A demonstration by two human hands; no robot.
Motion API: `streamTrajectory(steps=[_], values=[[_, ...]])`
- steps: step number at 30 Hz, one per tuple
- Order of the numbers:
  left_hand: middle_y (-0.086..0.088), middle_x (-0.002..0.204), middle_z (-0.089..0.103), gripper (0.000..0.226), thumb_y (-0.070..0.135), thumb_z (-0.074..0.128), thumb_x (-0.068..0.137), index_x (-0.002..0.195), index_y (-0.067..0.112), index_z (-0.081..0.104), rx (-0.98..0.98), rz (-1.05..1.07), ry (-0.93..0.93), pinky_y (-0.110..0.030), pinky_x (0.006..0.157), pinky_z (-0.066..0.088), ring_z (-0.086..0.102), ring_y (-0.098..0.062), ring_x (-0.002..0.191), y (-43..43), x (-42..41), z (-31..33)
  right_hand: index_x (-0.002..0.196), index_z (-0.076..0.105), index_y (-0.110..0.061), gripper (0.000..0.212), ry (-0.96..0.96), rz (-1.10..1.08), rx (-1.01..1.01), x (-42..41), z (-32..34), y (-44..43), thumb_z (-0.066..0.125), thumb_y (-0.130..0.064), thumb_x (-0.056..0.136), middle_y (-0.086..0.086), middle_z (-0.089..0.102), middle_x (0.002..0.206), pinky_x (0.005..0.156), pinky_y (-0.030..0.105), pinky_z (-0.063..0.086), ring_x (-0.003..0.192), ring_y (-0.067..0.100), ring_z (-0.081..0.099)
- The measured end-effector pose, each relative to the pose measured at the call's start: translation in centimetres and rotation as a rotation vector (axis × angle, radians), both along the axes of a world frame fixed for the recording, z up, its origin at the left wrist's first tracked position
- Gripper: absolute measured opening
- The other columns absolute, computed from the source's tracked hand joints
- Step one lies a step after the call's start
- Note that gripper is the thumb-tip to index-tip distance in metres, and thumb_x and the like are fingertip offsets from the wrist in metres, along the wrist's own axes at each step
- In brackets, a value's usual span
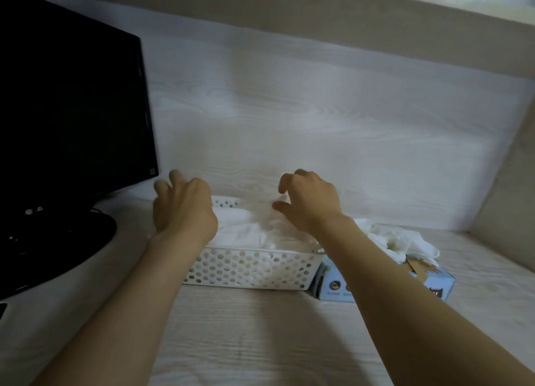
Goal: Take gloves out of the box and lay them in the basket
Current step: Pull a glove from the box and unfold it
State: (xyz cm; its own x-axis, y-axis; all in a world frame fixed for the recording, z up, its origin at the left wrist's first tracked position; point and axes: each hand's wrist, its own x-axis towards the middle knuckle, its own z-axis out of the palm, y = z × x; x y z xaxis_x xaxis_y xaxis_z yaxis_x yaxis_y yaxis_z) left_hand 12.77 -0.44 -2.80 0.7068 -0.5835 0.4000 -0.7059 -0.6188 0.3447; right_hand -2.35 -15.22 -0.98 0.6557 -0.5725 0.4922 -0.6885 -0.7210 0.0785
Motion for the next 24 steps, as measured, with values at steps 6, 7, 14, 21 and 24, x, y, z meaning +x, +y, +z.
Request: streamTrajectory(steps=[6,7,14,21,24], values=[[0.0,0.115,0.067,0.027,0.003,0.071,0.088,0.104,0.024,0.08,-0.151,-0.375,0.082,-0.03,0.094,0.051,0.061,-0.022,0.114,-0.7,0.0,-0.8,0.152,0.049,-0.032,0.064,0.229,0.189,0.453,0.5,0.9,0.3,0.067,-0.058,0.097,0.0,0.058,0.125,0.097,0.035,0.046,0.112,0.021,0.058],[0.005,0.107,0.068,0.02,0.011,0.074,0.089,0.102,0.024,0.079,-0.103,-0.391,0.162,-0.029,0.092,0.053,0.064,-0.019,0.109,-0.5,-0.1,-0.8,0.157,0.042,-0.031,0.067,0.304,0.143,0.472,0.5,0.6,0.3,0.063,-0.057,0.099,0.002,0.059,0.135,0.1,0.036,0.044,0.122,0.024,0.057],[0.002,0.096,0.055,0.023,0.037,0.073,0.092,0.096,0.029,0.052,0.269,-0.41,0.26,-0.035,0.1,0.05,0.069,-0.023,0.103,0.0,-0.5,0.0,0.156,0.043,-0.024,0.059,0.373,0.033,0.506,0.8,-1.2,1.0,0.06,-0.046,0.104,0.005,0.051,0.153,0.108,0.042,0.046,0.133,0.03,0.054],[0.004,0.12,0.065,0.023,0.02,0.057,0.102,0.116,0.025,0.074,-0.093,-0.459,-0.056,-0.034,0.106,0.041,0.055,-0.024,0.12,-1.0,-0.5,-1.0,0.153,0.049,-0.024,0.06,0.213,0.073,0.483,0.4,-1.4,0.9,0.068,-0.044,0.1,0.007,0.06,0.145,0.105,0.039,0.05,0.128,0.029,0.059],[0.006,0.11,0.071,0.025,0.016,0.054,0.101,0.113,0.023,0.076,-0.296,-0.567,-0.085,-0.031,0.092,0.051,0.063,-0.015,0.102,-1.2,-2.8,-0.6,0.146,0.058,-0.03,0.045,0.043,0.112,0.365,-0.5,-1.7,1.3,0.062,-0.041,0.102,0.005,0.072,0.126,0.105,0.043,0.048,0.121,0.027,0.063]])
